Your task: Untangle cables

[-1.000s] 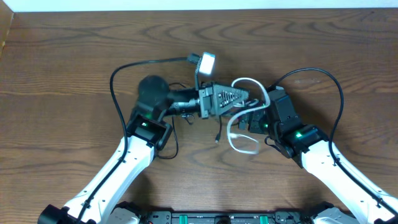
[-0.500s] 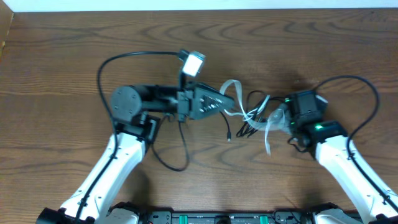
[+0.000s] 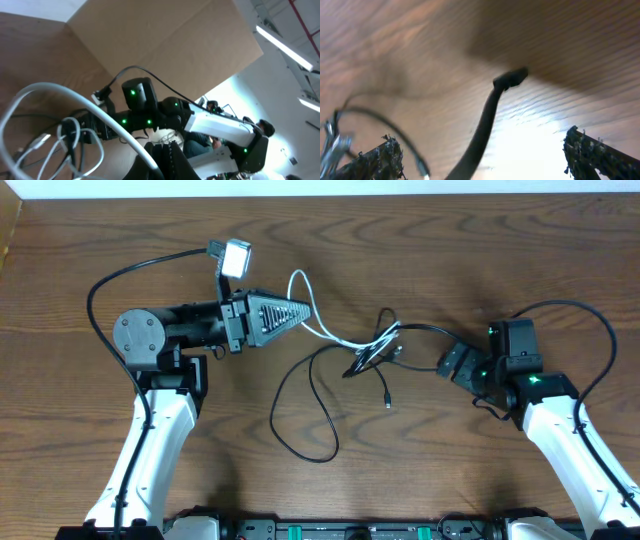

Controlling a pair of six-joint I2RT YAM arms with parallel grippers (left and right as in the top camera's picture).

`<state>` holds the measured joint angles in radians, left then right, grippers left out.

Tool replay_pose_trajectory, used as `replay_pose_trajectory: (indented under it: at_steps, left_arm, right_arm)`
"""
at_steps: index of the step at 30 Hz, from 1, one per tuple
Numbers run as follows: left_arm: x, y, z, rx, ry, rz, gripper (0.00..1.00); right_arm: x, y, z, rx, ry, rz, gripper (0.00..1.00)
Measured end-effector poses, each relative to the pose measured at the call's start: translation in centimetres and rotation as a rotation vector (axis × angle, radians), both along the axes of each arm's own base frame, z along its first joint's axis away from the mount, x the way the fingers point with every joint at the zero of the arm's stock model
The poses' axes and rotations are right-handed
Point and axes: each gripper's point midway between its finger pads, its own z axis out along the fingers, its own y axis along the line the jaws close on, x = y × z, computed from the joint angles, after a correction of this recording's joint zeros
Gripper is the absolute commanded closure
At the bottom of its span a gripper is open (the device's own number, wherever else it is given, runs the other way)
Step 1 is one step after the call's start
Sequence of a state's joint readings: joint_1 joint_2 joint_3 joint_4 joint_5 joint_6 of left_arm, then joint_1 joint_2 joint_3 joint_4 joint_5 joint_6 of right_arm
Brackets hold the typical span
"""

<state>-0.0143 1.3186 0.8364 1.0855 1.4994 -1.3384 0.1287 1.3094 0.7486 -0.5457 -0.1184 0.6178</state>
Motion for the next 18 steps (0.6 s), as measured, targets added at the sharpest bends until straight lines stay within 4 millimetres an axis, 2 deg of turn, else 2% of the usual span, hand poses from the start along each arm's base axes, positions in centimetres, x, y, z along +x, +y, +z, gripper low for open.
replay_pose_trajectory:
  at_steps: [4, 7, 11, 15, 18]
  left_arm:
    - [-0.6, -0.6, -0.4, 0.009, -0.019, -0.033, 0.92]
    - [-1.5, -1.5, -1.4, 0.019, -0.046, -0.073, 0.92]
    - [-2.9, -2.7, -2.7, 0.031, -0.110, -0.136, 0.92]
    - [-3.9, -3.8, -3.5, 0.032, -0.207, -0.176, 0.92]
    - [-4.1, -3.9, -3.9, 0.032, -0.241, -0.182, 0.92]
  right_arm:
    - [-0.7, 2.0, 0.2, 0.070, 0.007, 0.125, 0.01]
    - [-1.4, 4.2, 0.8, 0.151, -0.009, 0.274, 0.01]
    - [-3.3, 6.7, 1.6, 0.265, -0.006, 0.454, 0.01]
    - [-5.0, 8.0, 2.1, 0.342, 0.013, 0.549, 0.01]
    - [-5.3, 8.7, 2.6, 0.384, -0.001, 0.586, 0.10]
